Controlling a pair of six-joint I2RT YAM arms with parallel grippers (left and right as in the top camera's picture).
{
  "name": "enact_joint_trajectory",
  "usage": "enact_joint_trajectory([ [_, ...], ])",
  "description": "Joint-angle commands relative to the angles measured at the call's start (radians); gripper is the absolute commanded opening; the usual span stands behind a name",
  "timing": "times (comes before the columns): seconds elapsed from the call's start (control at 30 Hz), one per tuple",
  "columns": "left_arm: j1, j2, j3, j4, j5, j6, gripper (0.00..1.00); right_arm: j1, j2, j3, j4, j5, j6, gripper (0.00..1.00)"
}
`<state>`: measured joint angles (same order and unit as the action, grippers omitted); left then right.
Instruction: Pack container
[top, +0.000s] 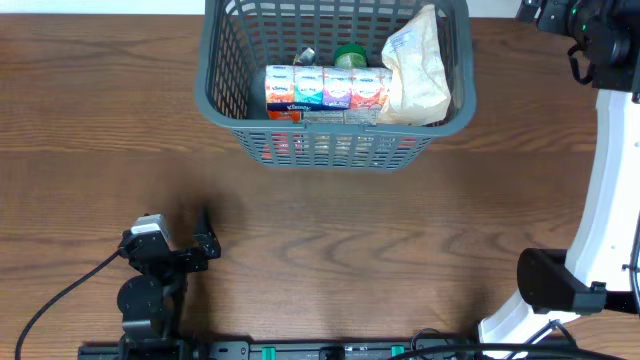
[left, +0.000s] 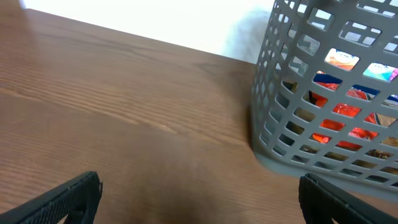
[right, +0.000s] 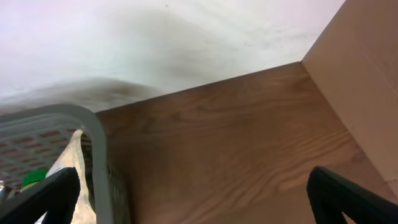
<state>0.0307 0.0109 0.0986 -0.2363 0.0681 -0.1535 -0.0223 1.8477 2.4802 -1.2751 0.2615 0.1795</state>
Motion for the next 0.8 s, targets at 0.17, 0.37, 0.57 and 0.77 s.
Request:
enact_joint_trajectory([
  [0.17, -0.004, -0.007, -0.014, -0.038, -0.004, 0.002, 0.99, -0.003, 0.01, 0.002, -0.001, 0.003, 0.014, 0.99],
  [0.37, -0.004, -0.007, -0.014, -0.038, -0.004, 0.002, 0.99, -0.002, 0.001, 0.002, -0.001, 0.003, 0.014, 0.99],
  [0.57, -0.004, -0.007, -0.014, -0.038, -0.004, 0.002, 0.99, 0.003, -0.07, 0.002, -0.001, 0.003, 0.014, 0.99],
  [0.77, -0.004, -0.007, -0.014, -0.038, -0.004, 0.002, 0.99, 0.031, -0.214, -0.021, -0.001, 0.003, 0.014, 0.99],
])
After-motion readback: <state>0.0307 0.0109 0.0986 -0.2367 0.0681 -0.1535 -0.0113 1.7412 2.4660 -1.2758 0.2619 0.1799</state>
